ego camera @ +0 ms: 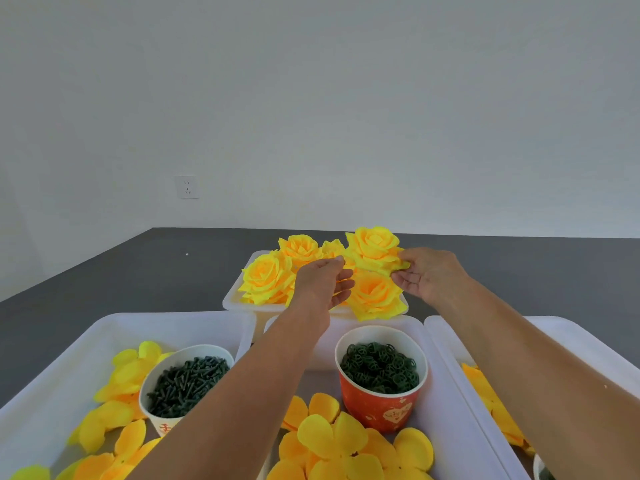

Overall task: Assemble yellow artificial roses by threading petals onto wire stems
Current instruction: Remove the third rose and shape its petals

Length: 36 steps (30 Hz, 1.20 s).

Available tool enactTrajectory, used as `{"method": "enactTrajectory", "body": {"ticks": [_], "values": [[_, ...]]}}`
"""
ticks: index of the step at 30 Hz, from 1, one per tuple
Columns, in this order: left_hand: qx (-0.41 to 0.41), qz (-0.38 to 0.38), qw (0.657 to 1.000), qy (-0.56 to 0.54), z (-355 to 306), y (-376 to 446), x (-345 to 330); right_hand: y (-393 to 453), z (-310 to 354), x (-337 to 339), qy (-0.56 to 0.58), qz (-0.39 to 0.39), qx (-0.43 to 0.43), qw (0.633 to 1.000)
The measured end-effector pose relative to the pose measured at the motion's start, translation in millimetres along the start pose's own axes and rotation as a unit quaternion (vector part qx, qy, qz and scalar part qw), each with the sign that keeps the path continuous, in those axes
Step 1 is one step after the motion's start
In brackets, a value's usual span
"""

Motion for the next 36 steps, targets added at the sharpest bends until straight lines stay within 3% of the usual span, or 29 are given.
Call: {"method": "enactTrajectory", "body": {"ticks": [14,21,26,30,36], "values": [[-0.033,-0.040,0.998,0.022,1.4,22.3,-15.5,52.2,12.5,9.0,0.010,-0.050,-0.002,0.999],[-0.042,-0.038,0.998,0.041,7.0,29.1,-19.5,73.9,6.7,-4.3,-0.005,-0.013,0.066,0.998],[-0.042,-0.037,0.997,0.048,7.6,29.0,-20.8,91.1,-1.1,-14.3,-0.082,-0.051,0.089,0.991],[-0.041,-0.033,0.997,0.058,11.0,28.1,-21.5,91.4,-5.9,-11.8,-0.270,-0.153,0.100,0.945],[-0.039,-0.033,0.996,0.075,15.4,27.1,-22.5,90.4,-2.6,-15.5,-0.355,-0.159,0.156,0.908]]}}
Point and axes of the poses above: each hand's wrist, its own y-axis towards the middle knuckle, its own x-axis out of the back of the hand, z = x × y, the point moved 6 cm from there along y, towards the middle knuckle, and after that the axes turned 11 degrees about -z, right-handed, at the moved point
